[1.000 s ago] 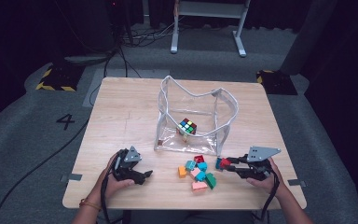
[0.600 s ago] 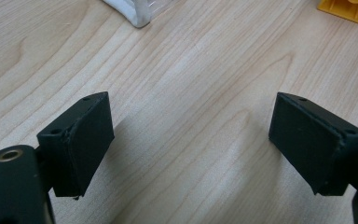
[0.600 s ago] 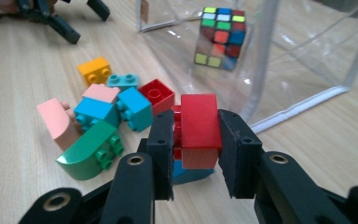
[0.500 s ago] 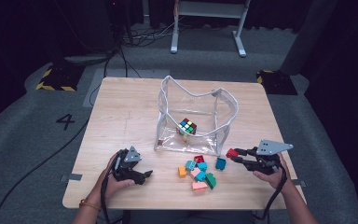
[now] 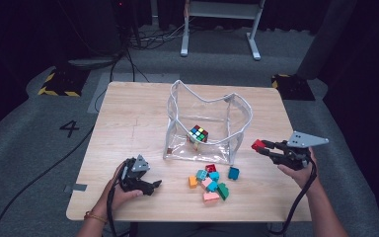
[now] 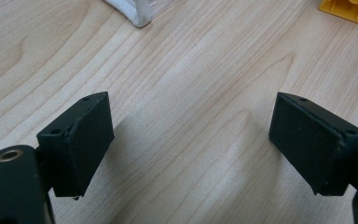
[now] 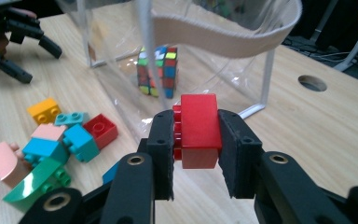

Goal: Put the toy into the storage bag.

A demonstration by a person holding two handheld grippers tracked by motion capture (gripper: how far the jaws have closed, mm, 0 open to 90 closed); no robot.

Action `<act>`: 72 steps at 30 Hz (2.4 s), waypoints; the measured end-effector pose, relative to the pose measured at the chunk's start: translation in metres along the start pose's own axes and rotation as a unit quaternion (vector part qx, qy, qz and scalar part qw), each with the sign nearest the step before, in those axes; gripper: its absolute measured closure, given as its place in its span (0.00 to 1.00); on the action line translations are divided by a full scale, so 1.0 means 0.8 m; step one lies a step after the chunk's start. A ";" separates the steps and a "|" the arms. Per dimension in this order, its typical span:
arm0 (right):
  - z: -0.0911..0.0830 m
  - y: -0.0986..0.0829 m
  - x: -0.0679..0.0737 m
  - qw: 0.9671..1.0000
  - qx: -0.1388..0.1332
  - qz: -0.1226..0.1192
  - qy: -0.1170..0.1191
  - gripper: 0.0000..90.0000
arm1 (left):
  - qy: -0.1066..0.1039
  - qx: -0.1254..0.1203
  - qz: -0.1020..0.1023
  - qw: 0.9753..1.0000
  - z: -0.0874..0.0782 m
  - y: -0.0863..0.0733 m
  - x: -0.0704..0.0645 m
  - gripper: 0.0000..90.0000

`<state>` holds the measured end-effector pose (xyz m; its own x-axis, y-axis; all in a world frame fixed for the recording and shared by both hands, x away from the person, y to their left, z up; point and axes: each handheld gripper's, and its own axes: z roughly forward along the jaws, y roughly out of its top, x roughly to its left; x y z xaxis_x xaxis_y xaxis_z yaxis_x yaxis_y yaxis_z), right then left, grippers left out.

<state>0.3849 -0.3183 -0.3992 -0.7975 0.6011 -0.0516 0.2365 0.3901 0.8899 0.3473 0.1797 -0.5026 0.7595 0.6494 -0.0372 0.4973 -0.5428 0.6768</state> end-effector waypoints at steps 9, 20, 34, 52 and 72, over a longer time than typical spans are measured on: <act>-0.003 0.038 -0.021 1.000 -0.005 -0.011 -0.013 0.75 | 0.000 -0.001 -0.001 1.000 0.000 0.000 0.000 0.15; -0.008 0.085 -0.036 0.999 -0.015 -0.025 -0.024 0.75 | 0.000 -0.001 -0.001 1.000 0.000 0.000 0.000 0.15; -0.009 0.128 -0.048 0.999 -0.030 -0.027 -0.026 0.75 | 0.000 -0.001 -0.001 1.000 0.000 0.000 0.000 0.15; 0.031 0.171 -0.036 0.998 -0.020 -0.048 0.018 0.75 | 0.000 -0.001 -0.001 1.000 0.000 0.000 0.000 0.15; 0.119 0.196 -0.003 0.985 0.083 -0.118 0.098 0.75 | 0.001 -0.001 0.000 1.000 0.000 0.000 0.000 0.15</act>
<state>0.4767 -0.1923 -0.3030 -0.9288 0.3411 -0.1449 0.1066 0.6203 0.7771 0.3474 0.1797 -0.5027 0.7591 0.6500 -0.0362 0.4966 -0.5422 0.6778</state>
